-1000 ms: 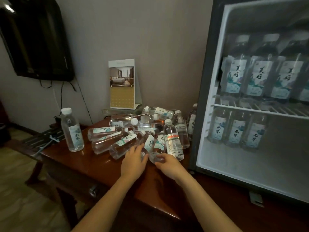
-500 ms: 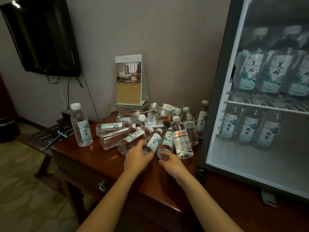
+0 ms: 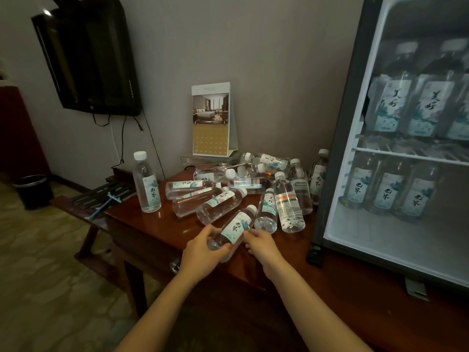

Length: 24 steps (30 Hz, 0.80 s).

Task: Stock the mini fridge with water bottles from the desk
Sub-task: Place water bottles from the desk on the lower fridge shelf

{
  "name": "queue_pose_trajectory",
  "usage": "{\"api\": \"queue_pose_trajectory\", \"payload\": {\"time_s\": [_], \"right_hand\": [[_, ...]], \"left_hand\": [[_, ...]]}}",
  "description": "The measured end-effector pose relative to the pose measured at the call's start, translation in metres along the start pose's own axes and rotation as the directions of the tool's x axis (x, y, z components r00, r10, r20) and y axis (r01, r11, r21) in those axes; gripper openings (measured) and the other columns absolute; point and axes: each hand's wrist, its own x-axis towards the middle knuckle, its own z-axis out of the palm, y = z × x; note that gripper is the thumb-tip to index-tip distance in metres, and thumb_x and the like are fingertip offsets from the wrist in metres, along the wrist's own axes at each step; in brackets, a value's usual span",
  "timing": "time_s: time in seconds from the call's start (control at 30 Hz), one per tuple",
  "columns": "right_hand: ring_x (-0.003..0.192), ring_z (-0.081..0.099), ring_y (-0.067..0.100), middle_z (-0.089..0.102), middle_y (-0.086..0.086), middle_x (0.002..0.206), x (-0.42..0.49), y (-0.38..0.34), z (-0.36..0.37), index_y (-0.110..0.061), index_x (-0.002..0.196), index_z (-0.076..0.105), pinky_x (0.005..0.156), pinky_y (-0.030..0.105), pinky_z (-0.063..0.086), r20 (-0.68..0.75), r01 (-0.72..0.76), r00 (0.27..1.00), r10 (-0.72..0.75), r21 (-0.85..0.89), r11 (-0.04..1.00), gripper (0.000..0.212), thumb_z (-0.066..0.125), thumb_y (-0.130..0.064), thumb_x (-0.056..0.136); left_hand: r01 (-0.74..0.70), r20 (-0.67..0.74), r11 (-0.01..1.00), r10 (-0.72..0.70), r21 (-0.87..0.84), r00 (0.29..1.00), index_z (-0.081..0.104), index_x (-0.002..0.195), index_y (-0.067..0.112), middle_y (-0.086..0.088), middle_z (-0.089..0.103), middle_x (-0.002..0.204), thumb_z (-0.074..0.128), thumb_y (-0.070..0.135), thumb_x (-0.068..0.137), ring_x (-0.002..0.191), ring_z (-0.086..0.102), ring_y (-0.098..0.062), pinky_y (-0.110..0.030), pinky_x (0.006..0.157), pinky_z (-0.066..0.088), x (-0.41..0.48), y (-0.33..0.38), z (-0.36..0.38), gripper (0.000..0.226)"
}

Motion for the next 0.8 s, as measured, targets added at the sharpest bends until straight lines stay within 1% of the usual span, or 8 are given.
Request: {"api": "queue_pose_trajectory", "payload": {"time_s": [0.13, 0.2, 0.23, 0.27, 0.37, 0.5, 0.67, 0.8], "right_hand": [[0.101, 0.053, 0.012, 0.058, 0.002, 0.122, -0.012, -0.003, 0.005, -0.013, 0.129, 0.047, 0.069, 0.017, 0.043, 0.022, 0.009, 1.000, -0.012, 0.096, 0.995, 0.039, 0.058, -0.019, 0.092], [0.111, 0.054, 0.018, 0.056, 0.003, 0.126, -0.016, -0.002, 0.007, -0.015, 0.132, 0.038, 0.085, 0.026, 0.047, 0.076, -0.011, 0.997, -0.004, 0.194, 0.981, 0.054, 0.066, -0.015, 0.086], [0.113, 0.055, 0.021, 0.056, 0.005, 0.127, -0.018, -0.002, 0.009, -0.017, 0.130, 0.035, 0.090, 0.033, 0.048, 0.105, -0.023, 0.995, -0.004, 0.251, 0.968, 0.058, 0.068, -0.011, 0.083], [0.111, 0.057, 0.023, 0.057, 0.006, 0.125, -0.022, -0.002, 0.010, -0.021, 0.127, 0.033, 0.089, 0.037, 0.050, 0.137, -0.033, 0.990, -0.009, 0.303, 0.953, 0.059, 0.069, -0.007, 0.082], [0.104, 0.061, 0.023, 0.061, 0.005, 0.117, -0.032, -0.003, 0.011, -0.031, 0.133, 0.029, 0.080, 0.041, 0.053, 0.203, -0.013, 0.978, -0.055, 0.322, 0.947, 0.072, 0.069, -0.004, 0.080], [0.108, 0.060, 0.023, 0.061, 0.004, 0.118, -0.042, -0.005, -0.003, -0.035, 0.145, 0.019, 0.093, 0.049, 0.050, 0.180, 0.075, 0.975, -0.129, 0.278, 0.958, 0.090, 0.072, -0.008, 0.077], [0.108, 0.061, 0.023, 0.063, 0.006, 0.118, -0.052, -0.015, -0.043, -0.028, 0.139, 0.033, 0.095, 0.048, 0.049, 0.068, 0.169, 0.976, -0.207, 0.364, 0.916, 0.081, 0.075, -0.011, 0.072], [0.103, 0.064, 0.021, 0.064, 0.005, 0.116, -0.064, -0.024, -0.081, -0.024, 0.131, 0.039, 0.087, 0.041, 0.054, -0.056, 0.258, 0.965, -0.258, 0.413, 0.874, 0.065, 0.071, -0.007, 0.076]], "left_hand": [[-0.008, 0.046, 0.996, 0.012, -0.092, 0.999, 0.056, 0.094, 0.037, 0.012, 0.065, 0.096, 0.072, 0.028, 0.076, 0.085, 0.064, -0.006, -0.037, 0.076, 0.056, -0.018, -0.016, -0.013, 0.026], [-0.006, 0.069, 0.982, 0.019, -0.190, 0.997, 0.057, 0.094, 0.032, 0.006, 0.067, 0.100, 0.074, 0.020, 0.075, 0.085, 0.065, -0.007, -0.032, 0.075, 0.056, -0.029, -0.022, -0.018, 0.028], [-0.007, 0.085, 0.974, 0.027, -0.227, 0.996, 0.057, 0.095, 0.030, 0.005, 0.067, 0.101, 0.075, 0.017, 0.075, 0.085, 0.066, -0.008, -0.030, 0.074, 0.055, -0.036, -0.024, -0.019, 0.029], [-0.011, 0.102, 0.969, 0.038, -0.248, 0.994, 0.056, 0.096, 0.028, 0.004, 0.066, 0.103, 0.075, 0.015, 0.075, 0.086, 0.066, -0.008, -0.027, 0.074, 0.055, -0.042, -0.027, -0.019, 0.031], [-0.038, 0.139, 0.968, 0.074, -0.246, 0.988, 0.051, 0.106, 0.033, 0.007, 0.060, 0.109, 0.077, 0.017, 0.073, 0.087, 0.066, -0.011, -0.024, 0.071, 0.055, -0.058, -0.028, -0.014, 0.045], [-0.060, 0.192, 0.961, 0.115, -0.269, 0.975, 0.041, 0.113, 0.042, 0.007, 0.052, 0.113, 0.077, 0.014, 0.073, 0.084, 0.067, -0.013, -0.019, 0.066, 0.054, -0.065, -0.013, -0.004, 0.061], [-0.142, 0.218, 0.941, 0.215, -0.308, 0.952, 0.040, 0.112, 0.047, 0.005, 0.055, 0.110, 0.078, 0.015, 0.072, 0.089, 0.066, -0.013, -0.028, 0.076, 0.058, -0.058, 0.025, 0.011, 0.064], [-0.215, 0.282, 0.908, 0.325, -0.359, 0.903, 0.032, 0.110, 0.060, 0.014, 0.052, 0.115, 0.081, 0.022, 0.067, 0.099, 0.064, -0.016, -0.031, 0.083, 0.056, -0.048, 0.062, 0.034, 0.075]]}}
